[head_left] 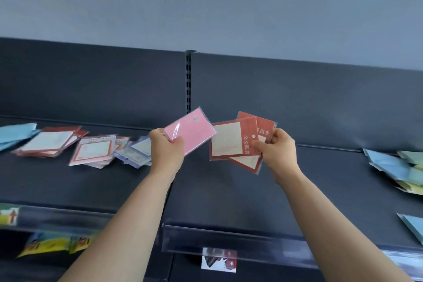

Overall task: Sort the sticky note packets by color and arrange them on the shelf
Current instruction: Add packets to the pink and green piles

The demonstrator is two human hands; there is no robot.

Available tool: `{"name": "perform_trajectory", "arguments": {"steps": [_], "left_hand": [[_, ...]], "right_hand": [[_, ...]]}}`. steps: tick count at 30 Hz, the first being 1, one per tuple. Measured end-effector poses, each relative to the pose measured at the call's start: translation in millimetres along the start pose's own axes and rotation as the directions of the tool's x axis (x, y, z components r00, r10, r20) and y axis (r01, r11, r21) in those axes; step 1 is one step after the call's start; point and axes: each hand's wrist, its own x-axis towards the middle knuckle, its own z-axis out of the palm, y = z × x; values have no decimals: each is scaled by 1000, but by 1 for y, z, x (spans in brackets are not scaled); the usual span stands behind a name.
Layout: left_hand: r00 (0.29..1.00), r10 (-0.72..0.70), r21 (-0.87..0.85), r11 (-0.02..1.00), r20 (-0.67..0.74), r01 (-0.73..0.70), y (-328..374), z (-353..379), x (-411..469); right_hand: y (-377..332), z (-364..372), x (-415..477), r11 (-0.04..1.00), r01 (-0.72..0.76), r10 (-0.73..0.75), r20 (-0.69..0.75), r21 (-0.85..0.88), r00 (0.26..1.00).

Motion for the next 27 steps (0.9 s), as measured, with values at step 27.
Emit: {"name": "perform_trajectory", "arguments": {"steps": [27], "left_hand": [[960,-55,33,997,-274,67,-48,-312,143]], "right_hand": [[-68,333,-86,997,-67,58,190,41,980]]}}
